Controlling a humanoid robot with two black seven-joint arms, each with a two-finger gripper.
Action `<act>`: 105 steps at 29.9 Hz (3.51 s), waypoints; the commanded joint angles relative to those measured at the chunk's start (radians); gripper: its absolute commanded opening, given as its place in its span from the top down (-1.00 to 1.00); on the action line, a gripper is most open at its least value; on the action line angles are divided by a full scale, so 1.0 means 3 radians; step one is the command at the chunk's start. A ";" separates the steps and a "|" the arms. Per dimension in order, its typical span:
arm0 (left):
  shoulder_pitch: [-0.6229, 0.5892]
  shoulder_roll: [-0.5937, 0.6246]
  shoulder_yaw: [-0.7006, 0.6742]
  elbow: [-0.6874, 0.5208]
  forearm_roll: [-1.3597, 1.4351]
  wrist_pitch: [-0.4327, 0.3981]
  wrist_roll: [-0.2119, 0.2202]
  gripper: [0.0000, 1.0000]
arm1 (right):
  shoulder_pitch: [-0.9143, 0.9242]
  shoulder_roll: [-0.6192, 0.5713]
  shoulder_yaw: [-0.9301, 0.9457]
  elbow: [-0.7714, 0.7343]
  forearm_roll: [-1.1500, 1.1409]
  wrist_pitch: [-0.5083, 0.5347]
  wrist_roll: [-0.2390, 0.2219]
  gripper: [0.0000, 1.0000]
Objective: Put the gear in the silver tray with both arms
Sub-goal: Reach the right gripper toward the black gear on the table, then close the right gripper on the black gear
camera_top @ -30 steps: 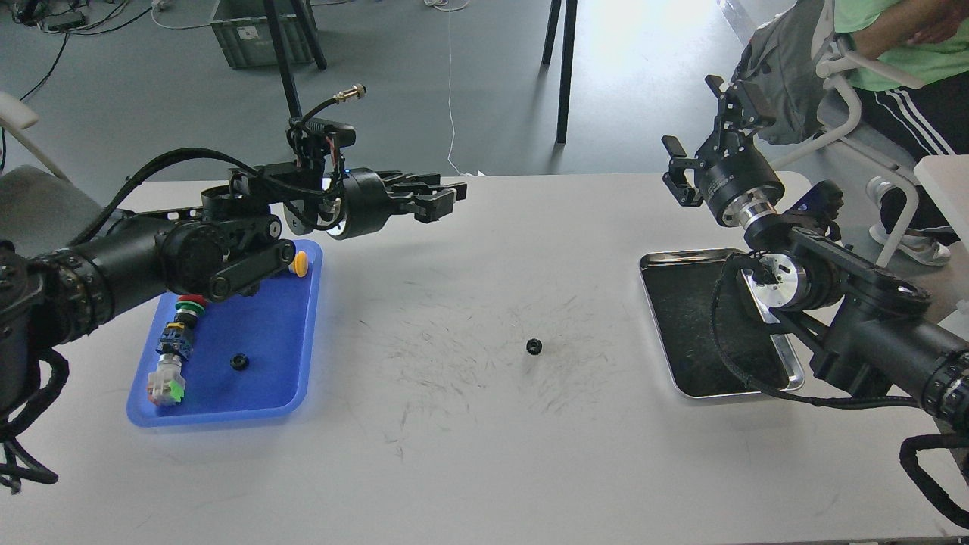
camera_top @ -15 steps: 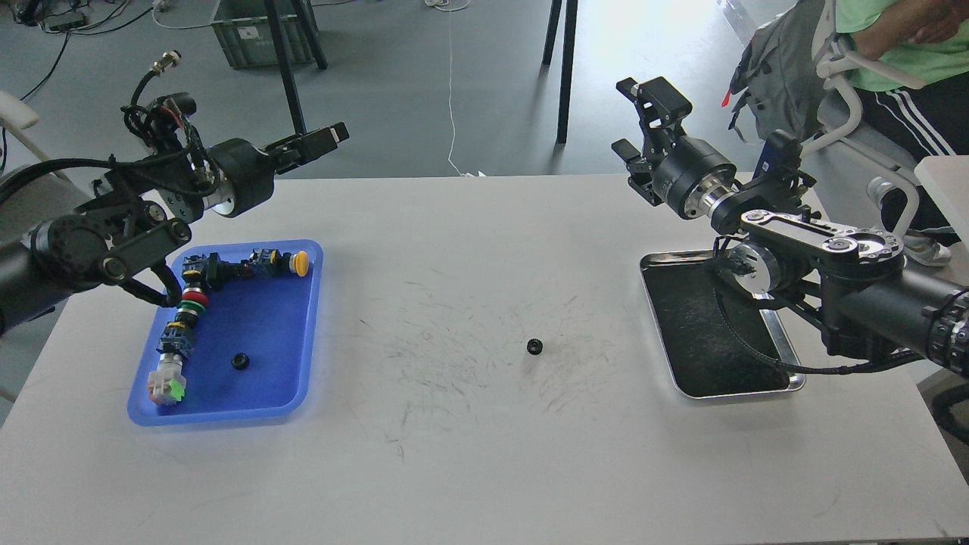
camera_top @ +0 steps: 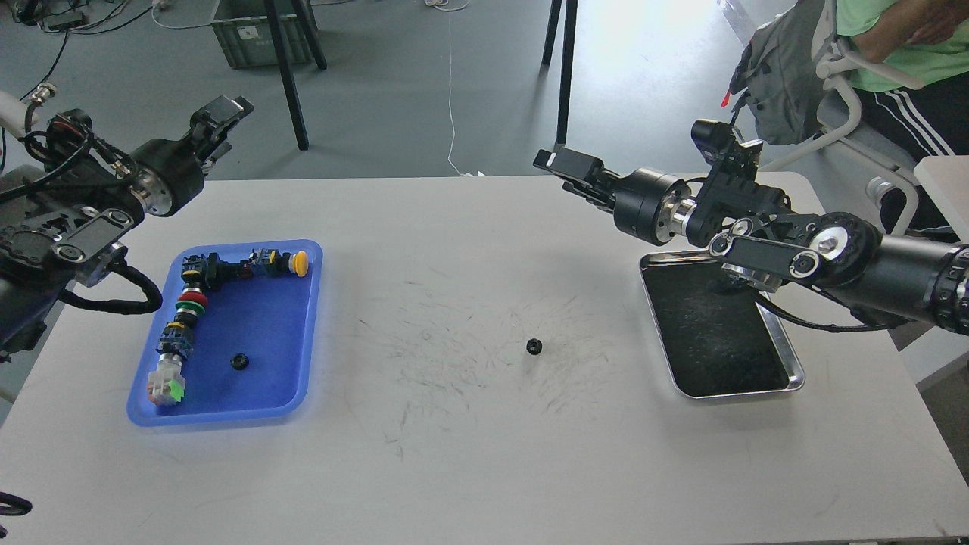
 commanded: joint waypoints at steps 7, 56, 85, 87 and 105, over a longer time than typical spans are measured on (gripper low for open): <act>0.0067 -0.0212 -0.0291 0.0398 -0.0037 -0.0614 0.0000 -0.96 | 0.0546 0.0083 -0.0882 0.0196 -0.0779 0.0116 0.0000 -0.88; 0.0103 -0.0217 -0.1033 0.0628 -0.0569 -0.1042 0.0000 -0.98 | 0.0884 0.1014 -0.2100 0.0058 -0.1751 0.0177 0.0000 -0.90; 0.0185 -0.0171 -0.1027 0.0659 -0.0620 -0.1042 0.0000 -0.99 | 0.0582 0.1014 -0.1768 0.0063 -0.1741 -0.0217 0.0000 -0.87; 0.0185 -0.0171 -0.1027 0.0659 -0.0625 -0.1042 0.0000 -0.99 | 0.0577 0.1014 -0.1834 0.0058 -0.1797 -0.0216 0.0000 -0.87; 0.0195 -0.0094 -0.1027 0.0659 -0.0682 -0.1042 0.0000 -0.99 | 0.0444 0.1014 -0.1865 -0.0009 -0.2084 -0.0237 0.0000 -0.80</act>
